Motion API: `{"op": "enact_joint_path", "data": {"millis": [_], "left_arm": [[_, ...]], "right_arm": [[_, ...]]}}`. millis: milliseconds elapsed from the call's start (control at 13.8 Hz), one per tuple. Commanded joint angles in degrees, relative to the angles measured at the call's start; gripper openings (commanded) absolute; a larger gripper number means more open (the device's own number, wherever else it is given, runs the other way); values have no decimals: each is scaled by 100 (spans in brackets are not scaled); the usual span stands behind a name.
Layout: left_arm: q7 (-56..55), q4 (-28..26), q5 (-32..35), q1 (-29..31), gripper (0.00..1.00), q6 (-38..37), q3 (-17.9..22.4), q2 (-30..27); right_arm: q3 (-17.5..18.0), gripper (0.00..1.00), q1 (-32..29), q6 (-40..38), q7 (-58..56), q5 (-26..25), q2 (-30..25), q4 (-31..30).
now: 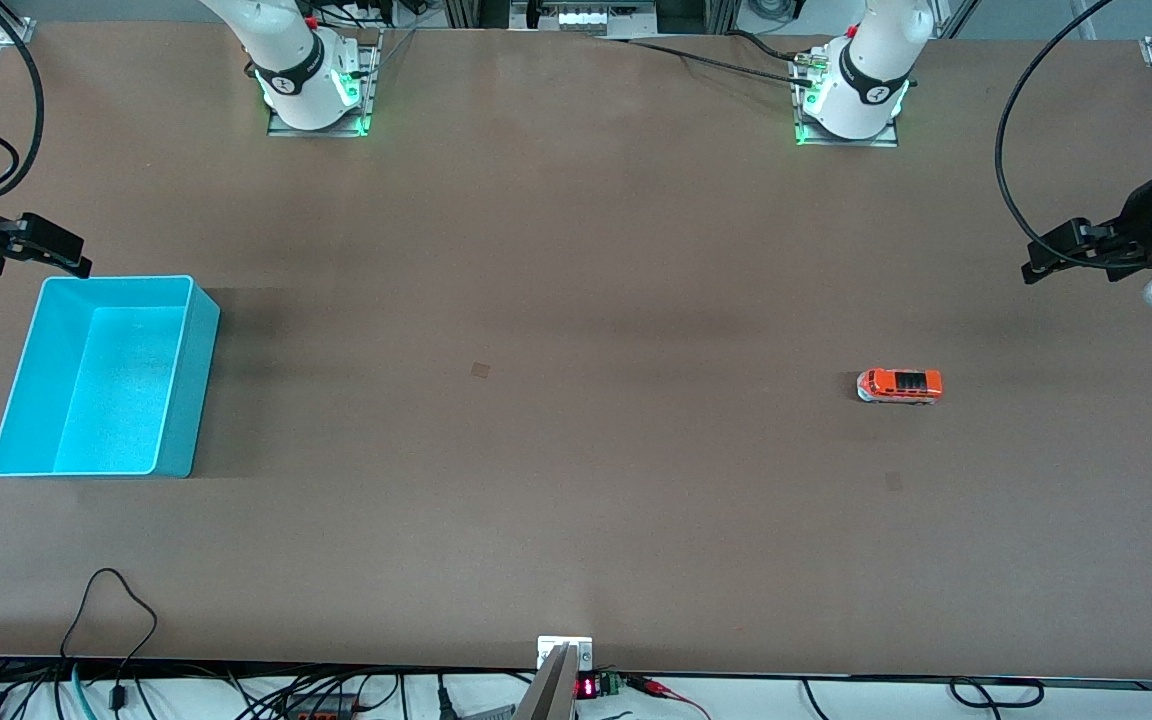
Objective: Wind up bus and store in blue box
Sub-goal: 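Move the left gripper down over the orange toy bus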
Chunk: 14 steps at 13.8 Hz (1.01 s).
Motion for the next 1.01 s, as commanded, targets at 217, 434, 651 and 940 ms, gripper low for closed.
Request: {"op": "enact_joint_path", "data": {"millis": [217,434,651,940], "left_arm": [[118,-119,8,2,100,-65,-41,-108],[118,-49,-62,-25,100,-56,-41,374],[214,250,-62,-112,100,-21,-41,1278],[521,1051,8,-78,100,23,-32,2422]], "right_arm": [[-16,100,31,61,67,80,-45,-73],[-16,100,31,61,67,71,-45,-73],[-16,100,40,61,67,71,-45,-64],[-16,100,22,70,67,71,-45,-64]]}}
